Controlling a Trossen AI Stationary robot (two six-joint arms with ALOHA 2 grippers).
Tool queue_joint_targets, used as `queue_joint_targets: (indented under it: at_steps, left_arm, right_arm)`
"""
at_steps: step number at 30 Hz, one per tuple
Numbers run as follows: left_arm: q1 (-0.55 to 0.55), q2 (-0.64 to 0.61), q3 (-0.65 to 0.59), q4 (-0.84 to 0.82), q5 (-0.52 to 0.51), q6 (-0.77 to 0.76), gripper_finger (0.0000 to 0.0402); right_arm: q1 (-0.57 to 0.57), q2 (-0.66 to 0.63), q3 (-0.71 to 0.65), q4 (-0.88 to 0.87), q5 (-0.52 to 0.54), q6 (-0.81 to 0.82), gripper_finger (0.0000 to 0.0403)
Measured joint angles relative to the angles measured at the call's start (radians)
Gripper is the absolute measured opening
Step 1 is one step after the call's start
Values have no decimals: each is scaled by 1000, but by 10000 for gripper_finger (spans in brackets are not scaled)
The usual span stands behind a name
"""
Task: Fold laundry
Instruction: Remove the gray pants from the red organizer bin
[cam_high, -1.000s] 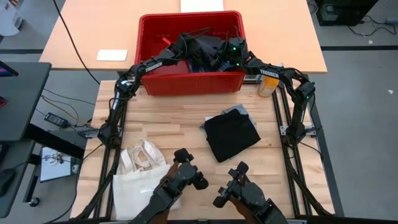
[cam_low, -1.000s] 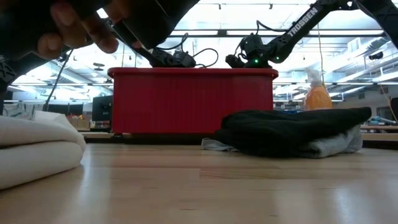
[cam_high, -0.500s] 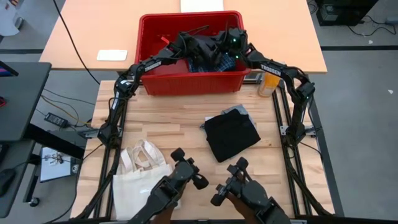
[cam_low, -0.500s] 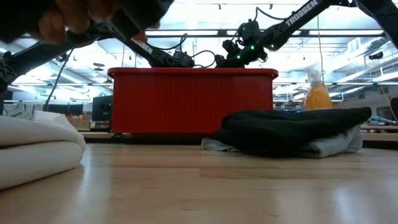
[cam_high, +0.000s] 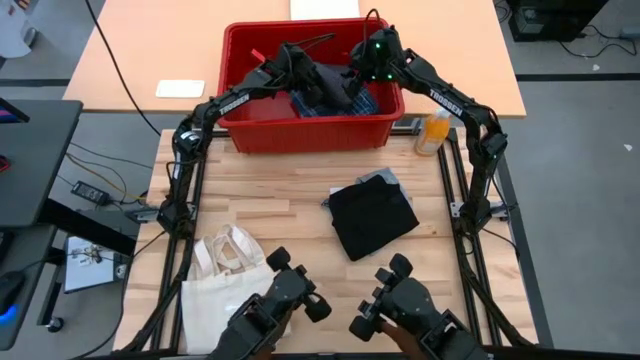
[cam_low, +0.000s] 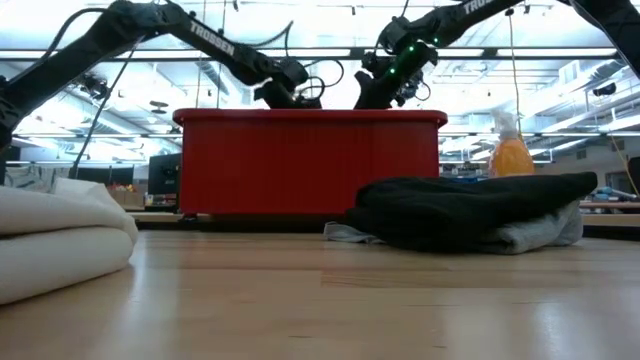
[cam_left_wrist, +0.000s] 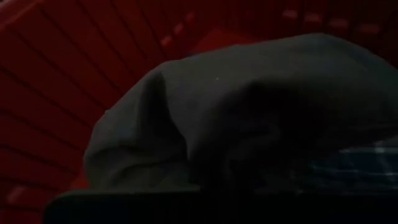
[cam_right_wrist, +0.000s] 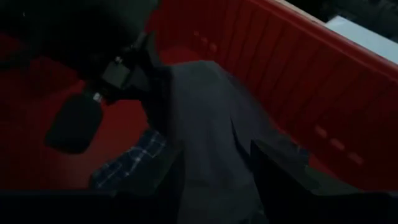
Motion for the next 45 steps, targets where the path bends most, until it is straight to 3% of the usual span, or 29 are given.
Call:
queue_joint_targets:
  at_steps: [4,19,30,45]
  left_arm:
    - [0,-32,0,-37,7,-50,24]
    - [0,-88,0,-80,32,-101,30]
    - [0,-88,0,-149,115,-101,32]
    - [24,-110,0,-201,222,-142,33]
  right_arm:
    - [1,0,30,-26,-52,1,188]
    - [4,0,126,-168,-64,52,188]
    - [4,0,126,-259,-87,41,192]
    - [11,-27,126,-276,-90,14,296]
